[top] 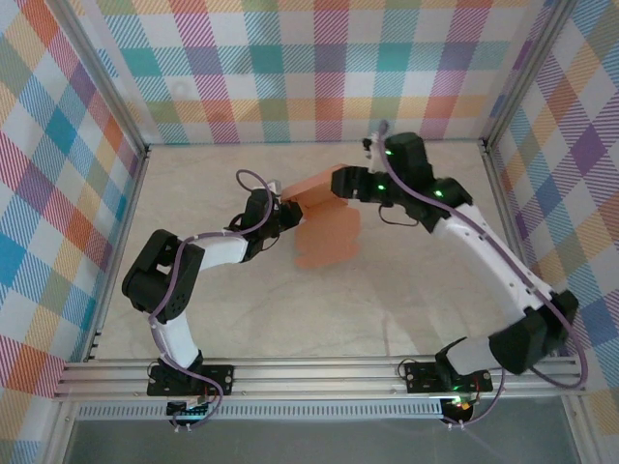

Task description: Fold the paper box

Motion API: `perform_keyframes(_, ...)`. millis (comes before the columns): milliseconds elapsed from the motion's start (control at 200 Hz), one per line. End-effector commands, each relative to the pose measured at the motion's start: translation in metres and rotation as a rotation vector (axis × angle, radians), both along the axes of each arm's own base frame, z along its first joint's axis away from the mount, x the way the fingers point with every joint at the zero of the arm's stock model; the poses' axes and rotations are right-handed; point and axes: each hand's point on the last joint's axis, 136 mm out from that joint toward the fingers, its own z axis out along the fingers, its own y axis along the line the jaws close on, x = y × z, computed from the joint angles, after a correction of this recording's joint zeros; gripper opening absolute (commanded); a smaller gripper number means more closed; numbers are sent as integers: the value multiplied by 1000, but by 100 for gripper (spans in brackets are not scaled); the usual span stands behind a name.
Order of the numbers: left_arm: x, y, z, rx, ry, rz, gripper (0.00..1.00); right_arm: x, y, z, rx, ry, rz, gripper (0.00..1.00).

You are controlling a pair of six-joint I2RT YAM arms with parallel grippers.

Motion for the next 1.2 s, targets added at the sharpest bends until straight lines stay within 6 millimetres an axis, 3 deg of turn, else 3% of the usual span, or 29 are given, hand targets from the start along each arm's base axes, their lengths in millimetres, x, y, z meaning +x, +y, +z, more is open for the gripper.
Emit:
perform_keyframes(0,1,10,6,13,-32,59,0,8,3,-20,-256,-3,-33,63)
perform_keyframes(150,0,13,6,24,-32,68,0,24,32,-32,-295,42,-7,54)
perform_keyframes(280,-2,15,8,31,-35,69,0,36,42,-47,-339,91,-14,49)
perform_keyframes(470,-3,17,9,43,-35,71,0,50,44,-68,-392,143,-54,45)
perform_keyframes(905,-6,20,13,56,-48,74,0,56,53,-85,-367,188,-74,28)
perform_keyframes(1195,-7,21,14,55,-53,70,0,62,52,-93,-379,199,-99,35)
